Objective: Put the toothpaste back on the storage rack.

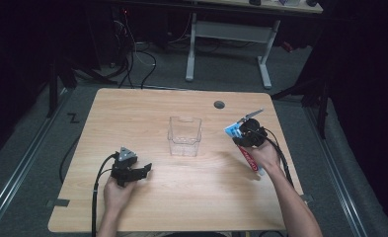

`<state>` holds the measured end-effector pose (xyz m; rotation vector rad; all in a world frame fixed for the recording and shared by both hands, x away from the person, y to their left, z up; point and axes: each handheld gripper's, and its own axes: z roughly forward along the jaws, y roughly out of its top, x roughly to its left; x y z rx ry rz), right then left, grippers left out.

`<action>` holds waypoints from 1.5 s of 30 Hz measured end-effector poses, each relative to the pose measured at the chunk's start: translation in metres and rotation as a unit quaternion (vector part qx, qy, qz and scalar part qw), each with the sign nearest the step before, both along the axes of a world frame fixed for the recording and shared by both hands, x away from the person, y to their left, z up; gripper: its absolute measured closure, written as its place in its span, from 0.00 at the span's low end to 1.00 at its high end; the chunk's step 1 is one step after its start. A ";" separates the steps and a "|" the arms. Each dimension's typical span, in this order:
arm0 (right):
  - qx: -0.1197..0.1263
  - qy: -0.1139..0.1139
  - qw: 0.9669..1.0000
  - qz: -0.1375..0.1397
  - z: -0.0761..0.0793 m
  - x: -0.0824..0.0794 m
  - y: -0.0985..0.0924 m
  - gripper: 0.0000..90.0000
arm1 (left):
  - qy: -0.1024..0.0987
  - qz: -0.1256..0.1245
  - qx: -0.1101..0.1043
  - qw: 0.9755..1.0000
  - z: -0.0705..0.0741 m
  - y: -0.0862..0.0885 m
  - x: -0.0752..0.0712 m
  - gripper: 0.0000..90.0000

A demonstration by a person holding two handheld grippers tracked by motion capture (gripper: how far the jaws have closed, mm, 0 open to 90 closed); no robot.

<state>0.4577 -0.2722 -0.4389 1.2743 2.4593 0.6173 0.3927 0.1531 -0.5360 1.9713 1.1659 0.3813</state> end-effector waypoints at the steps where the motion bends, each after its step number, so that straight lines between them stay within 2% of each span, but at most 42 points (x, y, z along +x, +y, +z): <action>1: 0.006 -0.007 1.000 0.005 0.002 -0.002 0.001 0.82 | 0.000 0.000 0.000 1.000 0.000 0.000 0.000 0.36; 2: 0.023 -0.013 1.000 0.010 0.007 -0.006 0.001 0.82 | 0.000 0.000 0.000 1.000 0.000 0.000 0.000 0.36; 3: 0.023 -0.013 1.000 0.010 0.007 -0.006 0.001 0.82 | 0.000 0.000 0.000 1.000 0.000 0.000 0.000 0.36; 7: 0.055 -0.025 0.998 0.019 0.014 -0.012 0.002 0.82 | 0.000 0.000 0.001 1.000 0.000 0.000 0.000 0.36; 14: 0.095 -0.039 0.994 0.037 0.024 -0.022 0.003 0.82 | -0.001 0.001 0.002 1.000 0.000 0.000 0.000 0.36; 15: 0.095 -0.039 0.994 0.037 0.024 -0.022 0.003 0.82 | -0.001 0.001 0.002 1.000 0.000 -0.001 0.000 0.36; 19: 0.118 -0.046 0.991 0.046 0.030 -0.026 0.002 0.82 | -0.001 0.001 0.003 1.000 0.000 -0.001 0.000 0.36; 27: 0.138 -0.053 0.987 0.057 0.036 -0.030 0.005 0.82 | -0.003 0.000 0.009 1.000 0.000 -0.002 -0.001 0.36; 35: 0.162 -0.066 0.982 0.071 0.045 -0.035 0.010 0.82 | -0.005 0.001 0.013 1.000 0.000 -0.003 -0.001 0.36; 38: 0.158 -0.087 0.980 0.083 0.051 -0.041 0.016 0.82 | -0.005 0.001 0.015 1.000 0.000 -0.003 -0.001 0.36; 42: 0.153 -0.096 0.980 0.085 0.054 -0.041 0.020 0.82 | -0.006 0.001 0.016 1.000 0.000 -0.003 -0.001 0.36; 45: 0.154 -0.100 0.979 0.087 0.056 -0.041 0.025 0.82 | -0.010 -0.001 0.025 1.000 0.000 -0.004 -0.001 0.36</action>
